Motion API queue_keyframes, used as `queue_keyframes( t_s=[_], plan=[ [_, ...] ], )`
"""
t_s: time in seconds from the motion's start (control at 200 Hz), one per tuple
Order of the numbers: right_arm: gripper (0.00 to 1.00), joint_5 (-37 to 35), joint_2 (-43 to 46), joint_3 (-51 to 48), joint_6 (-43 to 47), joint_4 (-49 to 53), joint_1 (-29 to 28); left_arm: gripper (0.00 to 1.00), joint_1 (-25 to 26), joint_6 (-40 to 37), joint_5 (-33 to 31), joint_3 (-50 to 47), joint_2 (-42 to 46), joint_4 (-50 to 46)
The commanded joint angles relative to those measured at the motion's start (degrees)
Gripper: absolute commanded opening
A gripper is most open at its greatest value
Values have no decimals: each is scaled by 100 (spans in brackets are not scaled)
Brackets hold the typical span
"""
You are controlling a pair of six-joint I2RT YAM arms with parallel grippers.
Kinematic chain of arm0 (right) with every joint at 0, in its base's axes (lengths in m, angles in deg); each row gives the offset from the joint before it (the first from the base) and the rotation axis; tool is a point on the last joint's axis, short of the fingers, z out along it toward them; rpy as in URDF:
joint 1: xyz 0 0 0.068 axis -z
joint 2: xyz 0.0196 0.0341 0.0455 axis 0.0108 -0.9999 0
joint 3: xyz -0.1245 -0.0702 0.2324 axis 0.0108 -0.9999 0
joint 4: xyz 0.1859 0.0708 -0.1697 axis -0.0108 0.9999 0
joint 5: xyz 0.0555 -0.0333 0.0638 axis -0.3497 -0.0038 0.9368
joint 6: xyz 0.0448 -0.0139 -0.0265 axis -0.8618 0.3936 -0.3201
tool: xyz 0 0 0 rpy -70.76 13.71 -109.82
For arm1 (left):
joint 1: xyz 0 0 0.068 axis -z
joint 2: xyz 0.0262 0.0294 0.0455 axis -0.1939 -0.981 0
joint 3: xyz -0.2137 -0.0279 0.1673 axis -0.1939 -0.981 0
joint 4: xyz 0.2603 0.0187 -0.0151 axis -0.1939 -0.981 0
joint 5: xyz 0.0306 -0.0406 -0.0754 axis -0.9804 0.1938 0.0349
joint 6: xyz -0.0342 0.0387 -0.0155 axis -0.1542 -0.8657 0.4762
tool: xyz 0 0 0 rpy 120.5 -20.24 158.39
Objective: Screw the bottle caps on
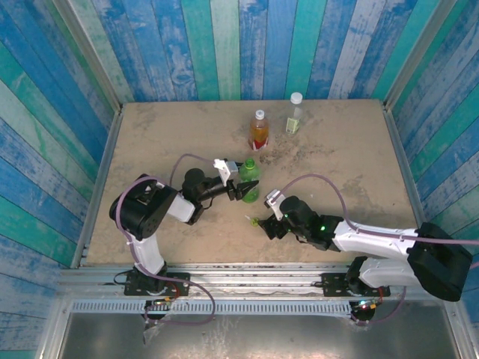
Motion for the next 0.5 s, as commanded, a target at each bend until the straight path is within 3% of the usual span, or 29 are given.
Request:
queue_keyframes(
  t_s=[0.0, 0.135, 0.496],
  plan=[
    [88, 27, -73, -40, -74, -110, -39, 67, 8, -6, 94, 125, -229, 0],
    [86, 66, -173, -38, -64, -153, -33, 58, 8, -21, 120, 131, -218, -29],
    [73, 382, -910, 198, -53, -408, -41, 58, 8, -111, 75, 115, -166, -186]
  ],
)
